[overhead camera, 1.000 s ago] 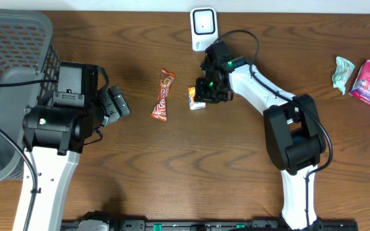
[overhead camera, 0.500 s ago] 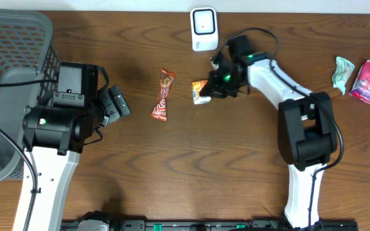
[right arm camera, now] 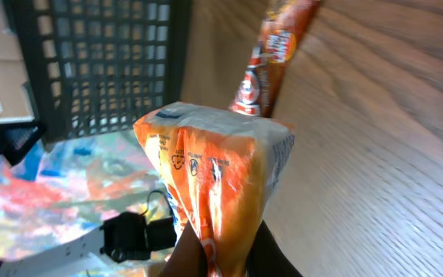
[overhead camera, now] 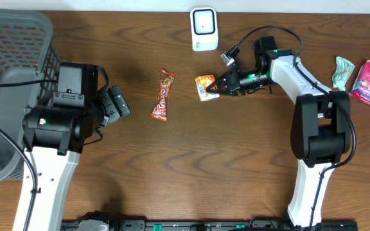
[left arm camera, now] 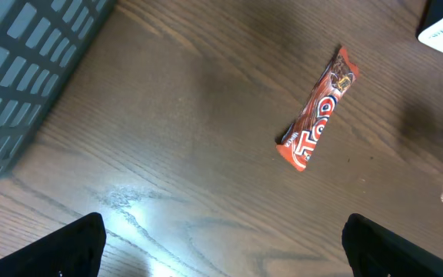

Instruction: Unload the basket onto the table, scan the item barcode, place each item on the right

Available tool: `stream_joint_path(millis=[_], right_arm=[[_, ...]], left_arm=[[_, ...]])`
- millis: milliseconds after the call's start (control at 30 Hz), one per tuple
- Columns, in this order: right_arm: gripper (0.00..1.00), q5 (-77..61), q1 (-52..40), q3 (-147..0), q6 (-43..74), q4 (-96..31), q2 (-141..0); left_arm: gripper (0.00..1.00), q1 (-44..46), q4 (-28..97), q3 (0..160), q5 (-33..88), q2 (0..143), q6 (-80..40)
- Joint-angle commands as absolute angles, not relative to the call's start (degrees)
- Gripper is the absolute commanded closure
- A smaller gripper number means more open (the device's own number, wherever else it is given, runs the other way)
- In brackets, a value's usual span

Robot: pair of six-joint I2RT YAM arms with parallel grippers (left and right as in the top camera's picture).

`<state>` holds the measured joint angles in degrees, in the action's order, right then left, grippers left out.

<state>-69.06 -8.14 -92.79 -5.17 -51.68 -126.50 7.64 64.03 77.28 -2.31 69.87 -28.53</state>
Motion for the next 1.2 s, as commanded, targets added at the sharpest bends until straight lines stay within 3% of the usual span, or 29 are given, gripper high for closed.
stream_joint_path(millis=[0,500,833,1033,1167], right_arm=[[0.99,-74.17,-7.7,-92.27,-9.32,-51.9,-125.99],[0.99,-63.77,-8.12,-92.29,-5.8,-51.7,-125.99],[0.99,-39.75,-10.61,-93.03,11.68,-48.71,-124.77],[0.99,-14.48,-14.59,-94.52,20.18,-46.19,-120.64],[0.99,1.69,-18.63,-94.56,20.12,-35.88,-118.69]], left_arm=[[0.02,7.4,64.01,77.87,-3.07,69.49,-28.82],[0.02,7.4,64.01,77.87,-3.05,69.49,-28.82],[0.02,7.4,64.01,77.87,-3.07,69.49,-28.82],[0.02,7.4,64.01,77.87,-3.05,69.49,-28.82],[0.02,7.4,64.01,77.87,-3.07,69.49,-28.82]])
